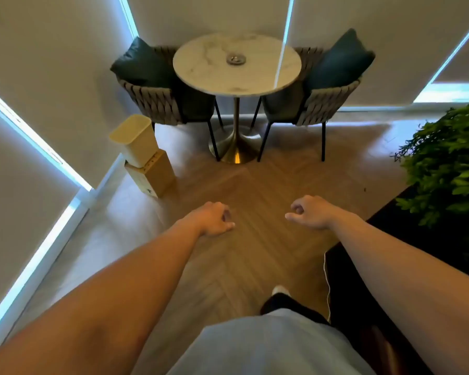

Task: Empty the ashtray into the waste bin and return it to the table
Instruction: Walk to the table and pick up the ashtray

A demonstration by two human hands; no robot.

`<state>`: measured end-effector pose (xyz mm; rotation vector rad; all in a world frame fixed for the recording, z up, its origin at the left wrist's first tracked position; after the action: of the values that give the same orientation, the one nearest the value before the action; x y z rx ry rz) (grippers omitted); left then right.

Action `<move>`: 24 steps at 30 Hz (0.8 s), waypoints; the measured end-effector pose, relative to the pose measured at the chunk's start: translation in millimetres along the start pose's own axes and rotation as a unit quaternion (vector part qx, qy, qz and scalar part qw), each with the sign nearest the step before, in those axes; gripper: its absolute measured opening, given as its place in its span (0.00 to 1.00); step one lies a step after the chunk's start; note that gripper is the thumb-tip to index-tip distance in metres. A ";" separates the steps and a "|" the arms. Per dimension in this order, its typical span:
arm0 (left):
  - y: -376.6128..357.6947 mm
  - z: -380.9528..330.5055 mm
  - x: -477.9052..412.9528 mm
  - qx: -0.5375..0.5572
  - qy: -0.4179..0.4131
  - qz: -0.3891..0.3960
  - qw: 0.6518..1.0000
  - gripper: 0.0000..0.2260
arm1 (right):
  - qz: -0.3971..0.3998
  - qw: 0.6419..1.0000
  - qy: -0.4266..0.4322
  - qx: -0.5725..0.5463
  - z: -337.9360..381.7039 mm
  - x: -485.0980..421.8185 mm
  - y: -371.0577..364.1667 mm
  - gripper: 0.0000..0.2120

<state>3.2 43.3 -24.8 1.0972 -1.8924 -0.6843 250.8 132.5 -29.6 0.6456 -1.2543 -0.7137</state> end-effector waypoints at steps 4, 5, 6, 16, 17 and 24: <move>-18.7 12.8 0.9 0.014 0.020 0.030 0.999 0.19 | 0.052 0.998 -0.023 -0.011 1.8 -1.9 -30.6 0.31; -25.8 16.8 -0.4 0.021 0.023 0.038 0.999 0.19 | 0.064 0.998 -0.024 -0.011 2.5 -5.2 -38.8 0.31; -32.9 21.5 -1.3 0.027 0.027 0.044 0.998 0.19 | 0.073 0.997 -0.026 -0.011 3.7 -7.6 -45.6 0.31; -56.5 58.1 -33.1 0.107 0.063 0.036 0.992 0.13 | 0.138 0.990 -0.028 -0.008 8.6 -53.1 -62.9 0.30; -55.2 60.3 -38.9 0.110 0.069 0.038 0.991 0.13 | 0.141 0.990 -0.028 -0.010 8.6 -60.5 -59.9 0.30; -35.9 65.1 -91.6 0.110 0.103 0.088 0.985 0.11 | 0.154 0.986 -0.028 -0.049 3.6 -121.5 -25.4 0.29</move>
<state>-11.5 110.3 -120.8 1.0748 -1.8864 -0.2562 224.9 211.0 -122.2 0.3423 -1.3264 -0.5336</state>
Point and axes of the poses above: each hand's wrist, its own x-axis away from the middle knuckle, its own y-axis out of the back of the hand, z = x × y, the point moved 5 cm from there along -x, towards the middle knuckle, and after that the axes turned 14 degrees about -y, right-handed, at the moved point
